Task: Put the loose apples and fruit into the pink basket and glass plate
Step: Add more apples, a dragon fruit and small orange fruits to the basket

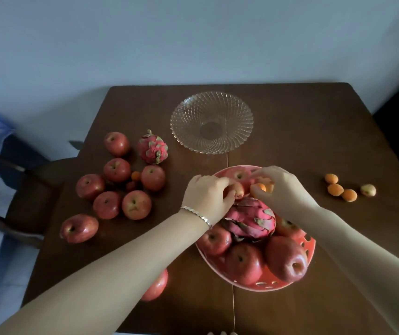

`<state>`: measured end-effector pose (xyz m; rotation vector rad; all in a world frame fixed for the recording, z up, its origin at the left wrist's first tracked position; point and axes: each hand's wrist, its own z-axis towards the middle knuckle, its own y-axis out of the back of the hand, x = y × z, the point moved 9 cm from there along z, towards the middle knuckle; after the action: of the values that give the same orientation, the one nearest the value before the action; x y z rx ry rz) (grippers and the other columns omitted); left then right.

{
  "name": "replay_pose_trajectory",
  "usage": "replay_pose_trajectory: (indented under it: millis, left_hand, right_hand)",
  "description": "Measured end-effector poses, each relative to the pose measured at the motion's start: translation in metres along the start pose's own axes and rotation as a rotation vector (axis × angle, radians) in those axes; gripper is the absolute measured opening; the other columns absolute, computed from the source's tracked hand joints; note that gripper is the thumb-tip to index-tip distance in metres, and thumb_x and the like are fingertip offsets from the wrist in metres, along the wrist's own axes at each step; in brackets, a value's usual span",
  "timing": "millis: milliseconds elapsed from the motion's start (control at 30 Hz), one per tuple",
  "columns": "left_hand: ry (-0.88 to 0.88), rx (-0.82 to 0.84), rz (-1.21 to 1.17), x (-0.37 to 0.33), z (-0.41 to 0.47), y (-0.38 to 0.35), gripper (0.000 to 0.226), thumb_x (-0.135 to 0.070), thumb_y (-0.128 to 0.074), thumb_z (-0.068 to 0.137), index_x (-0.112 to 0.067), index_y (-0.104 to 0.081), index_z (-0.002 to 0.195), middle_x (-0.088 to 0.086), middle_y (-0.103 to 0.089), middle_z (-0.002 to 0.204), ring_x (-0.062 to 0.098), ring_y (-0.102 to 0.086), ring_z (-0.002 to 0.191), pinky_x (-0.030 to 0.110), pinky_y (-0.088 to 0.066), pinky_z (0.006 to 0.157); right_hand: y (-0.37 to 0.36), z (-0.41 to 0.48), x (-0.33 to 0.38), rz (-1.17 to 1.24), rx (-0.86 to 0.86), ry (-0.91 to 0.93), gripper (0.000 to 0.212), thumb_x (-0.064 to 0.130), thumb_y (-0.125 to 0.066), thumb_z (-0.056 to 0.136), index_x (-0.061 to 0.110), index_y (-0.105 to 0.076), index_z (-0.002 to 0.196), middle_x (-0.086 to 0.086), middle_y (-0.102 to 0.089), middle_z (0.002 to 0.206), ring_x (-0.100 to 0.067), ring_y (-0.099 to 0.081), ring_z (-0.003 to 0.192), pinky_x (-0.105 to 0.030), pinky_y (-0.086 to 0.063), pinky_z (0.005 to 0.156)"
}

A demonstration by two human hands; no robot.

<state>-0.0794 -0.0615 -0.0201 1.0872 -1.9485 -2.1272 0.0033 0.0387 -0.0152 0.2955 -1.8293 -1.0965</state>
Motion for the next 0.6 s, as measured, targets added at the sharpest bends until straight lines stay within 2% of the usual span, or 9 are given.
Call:
replay_pose_trajectory:
  millis: [67,167,233,300,367,433,500,567,600]
  left_hand:
    - [-0.024,0.034,-0.119,0.003,-0.001,-0.002,0.034,-0.027,-0.052,0.087,-0.015,-0.064,0.117,0.009,-0.067,0.11,0.027,-0.061,0.103,0.038,-0.045,0.095]
    - [-0.046,0.002,-0.191,0.022,-0.005,0.012,0.039,-0.027,-0.049,0.086,-0.012,-0.061,0.12,0.008,-0.064,0.115,0.026,-0.061,0.105,0.036,-0.047,0.094]
    - [-0.014,-0.109,-0.183,0.058,-0.007,0.034,0.038,-0.024,-0.048,0.084,-0.011,-0.063,0.116,0.009,-0.065,0.113,0.025,-0.063,0.103,0.036,-0.05,0.091]
    - [0.127,-0.129,-0.122,0.108,-0.009,0.048,0.03,-0.017,-0.05,0.087,-0.014,-0.061,0.116,0.007,-0.062,0.115,0.024,-0.061,0.105,0.038,-0.05,0.089]
    - [0.345,-0.013,-0.001,0.173,-0.014,0.05,0.029,-0.017,-0.05,0.089,-0.018,-0.057,0.117,0.005,-0.056,0.118,0.025,-0.059,0.106,0.039,-0.049,0.088]
    - [0.491,0.112,0.109,0.23,-0.02,0.05,0.028,-0.022,-0.052,0.089,-0.021,-0.054,0.118,0.006,-0.054,0.121,0.026,-0.059,0.107,0.038,-0.049,0.087]
    - [0.5,0.233,0.214,0.261,-0.018,0.043,0.031,-0.028,-0.053,0.09,-0.023,-0.053,0.121,0.005,-0.058,0.123,0.025,-0.059,0.11,0.035,-0.046,0.087]
    - [0.437,0.353,0.332,0.268,-0.012,0.032,0.034,-0.035,-0.051,0.091,-0.024,-0.052,0.123,0.005,-0.061,0.122,0.025,-0.058,0.112,0.033,-0.045,0.085]
    - [0.406,0.389,0.371,0.273,-0.009,0.028,0.035,-0.037,-0.05,0.092,-0.023,-0.052,0.124,0.005,-0.062,0.121,0.025,-0.058,0.113,0.033,-0.045,0.085]
  right_hand:
    - [-0.003,0.004,0.011,-0.007,-0.016,0.021,0.018,0.018,-0.063,0.083,0.02,-0.068,0.1,0.001,-0.061,0.097,-0.02,-0.055,0.099,-0.029,-0.044,0.089]
    - [-0.008,0.012,0.036,0.008,-0.048,0.056,0.017,0.017,-0.063,0.083,0.02,-0.069,0.099,0.004,-0.06,0.096,-0.013,-0.052,0.092,-0.003,-0.034,0.077]
    - [-0.015,0.022,0.06,0.035,-0.064,0.094,0.017,0.013,-0.064,0.082,0.018,-0.069,0.098,0.004,-0.061,0.097,-0.011,-0.054,0.092,0.0,-0.031,0.073]
    - [-0.025,0.029,0.086,0.087,-0.05,0.147,0.017,0.01,-0.064,0.082,0.013,-0.069,0.098,0.004,-0.061,0.095,-0.012,-0.058,0.088,-0.004,-0.036,0.078]
    - [-0.043,0.042,0.114,0.097,-0.036,0.203,0.018,0.008,-0.065,0.081,0.01,-0.069,0.098,0.002,-0.062,0.092,-0.014,-0.059,0.087,-0.013,-0.041,0.08]
    - [-0.068,0.06,0.144,0.084,-0.021,0.242,0.019,0.01,-0.065,0.08,0.011,-0.069,0.099,-0.002,-0.066,0.096,-0.016,-0.059,0.092,-0.015,-0.038,0.08]
    - [-0.1,0.081,0.167,0.068,0.02,0.25,0.023,0.012,-0.062,0.081,0.012,-0.069,0.103,-0.005,-0.066,0.105,-0.018,-0.058,0.101,-0.019,-0.04,0.087]
    - [-0.134,0.103,0.179,0.016,0.098,0.217,0.029,0.012,-0.057,0.084,0.014,-0.065,0.111,-0.007,-0.064,0.116,-0.024,-0.056,0.111,-0.032,-0.044,0.096]
    - [-0.156,0.114,0.187,-0.038,0.155,0.197,0.032,0.012,-0.053,0.085,0.015,-0.062,0.116,-0.008,-0.062,0.12,-0.027,-0.055,0.114,-0.034,-0.044,0.096]
